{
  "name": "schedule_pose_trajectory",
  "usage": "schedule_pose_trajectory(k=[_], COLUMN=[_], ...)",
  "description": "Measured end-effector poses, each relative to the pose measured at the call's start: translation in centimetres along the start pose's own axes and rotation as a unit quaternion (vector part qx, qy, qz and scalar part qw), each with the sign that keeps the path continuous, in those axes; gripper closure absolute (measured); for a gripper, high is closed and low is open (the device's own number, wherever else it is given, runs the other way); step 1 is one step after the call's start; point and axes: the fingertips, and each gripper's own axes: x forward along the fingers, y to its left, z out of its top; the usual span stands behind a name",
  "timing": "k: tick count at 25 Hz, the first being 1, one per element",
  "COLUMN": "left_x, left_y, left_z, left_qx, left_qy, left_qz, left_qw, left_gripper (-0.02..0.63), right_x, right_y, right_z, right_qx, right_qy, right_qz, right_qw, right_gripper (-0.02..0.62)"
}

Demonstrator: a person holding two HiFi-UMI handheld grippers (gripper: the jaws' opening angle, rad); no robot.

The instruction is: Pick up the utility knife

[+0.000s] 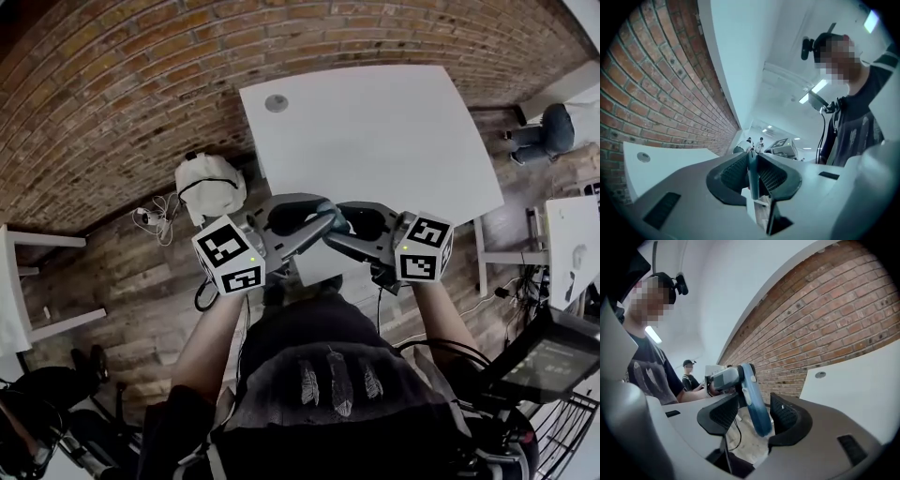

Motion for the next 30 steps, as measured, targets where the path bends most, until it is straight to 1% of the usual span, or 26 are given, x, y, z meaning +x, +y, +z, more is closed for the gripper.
schedule_pose_trajectory(k=[2, 3, 4, 8, 11, 16, 17, 18, 19, 20, 23, 26, 28, 30], left_x=[-0.8, -1.3, -1.8, -3.6, -5.0, -6.7, -7.0, -7.2, -7.4, -7.5, -7.2, -6.6, -6.4, -6.2], left_y=[-0.1, -0.3, -0.5, -0.5, -0.3, 0.0, 0.1, 0.3, 0.4, 0.3, -0.4, -1.0, -1.6, -2.4], left_z=[0.0, 0.1, 0.1, 0.3, 0.5, 0.3, 0.1, -0.2, -0.7, -1.2, -2.4, -2.9, -2.5, -1.9], left_qx=[0.019, 0.024, 0.026, 0.033, 0.032, 0.029, 0.021, 0.01, -0.001, -0.009, -0.025, -0.047, -0.063, -0.067], left_qy=[0.003, 0.002, 0.001, -0.006, -0.013, -0.008, -0.008, -0.006, -0.002, 0.004, 0.006, -0.016, -0.039, -0.056], left_qz=[0.007, 0.005, 0.003, 0.008, 0.017, 0.023, 0.026, 0.028, 0.027, 0.021, -0.008, -0.023, -0.032, -0.038], left_qw=[0.9998, 0.9997, 0.9997, 0.9994, 0.9992, 0.9993, 0.9994, 0.9995, 0.9996, 0.9997, 0.9996, 0.9985, 0.9967, 0.9954], left_gripper=[0.546, 0.546, 0.548, 0.548, 0.548, 0.544, 0.525, 0.451, 0.331, 0.296, 0.296, 0.296, 0.298, 0.3], right_x=[0.7, 1.0, 1.3, 2.7, 3.8, 5.0, 5.0, 4.8, 4.6, 4.2, 2.4, 0.2, -1.4, -2.8], right_y=[0.5, 0.8, 1.2, 2.5, 3.3, 4.1, 4.3, 4.5, 4.7, 4.8, 4.9, 5.1, 5.2, 5.1], right_z=[-0.3, -0.5, -0.6, -1.0, -1.0, -1.4, -1.5, -1.4, -1.4, -1.5, -2.2, -3.3, -3.8, -3.8], right_qx=[-0.009, -0.018, -0.027, -0.049, -0.052, -0.04, -0.032, -0.022, -0.013, -0.004, 0.01, 0.027, 0.047, 0.079], right_qy=[0.013, 0.021, 0.027, 0.046, 0.051, 0.045, 0.036, 0.025, 0.012, 0.001, -0.018, -0.03, -0.05, -0.081], right_qz=[-0.002, -0.004, -0.006, -0.01, -0.018, -0.056, -0.064, -0.072, -0.082, -0.095, -0.138, -0.171, -0.178, -0.175], right_qw=[1.0, 1.0, 0.999, 0.998, 0.997, 0.997, 0.997, 0.997, 0.996, 0.995, 0.99, 0.984, 0.982, 0.978], right_gripper=[0.387, 0.407, 0.457, 0.483, 0.497, 0.501, 0.503, 0.503, 0.504, 0.505, 0.505, 0.505, 0.505, 0.505])
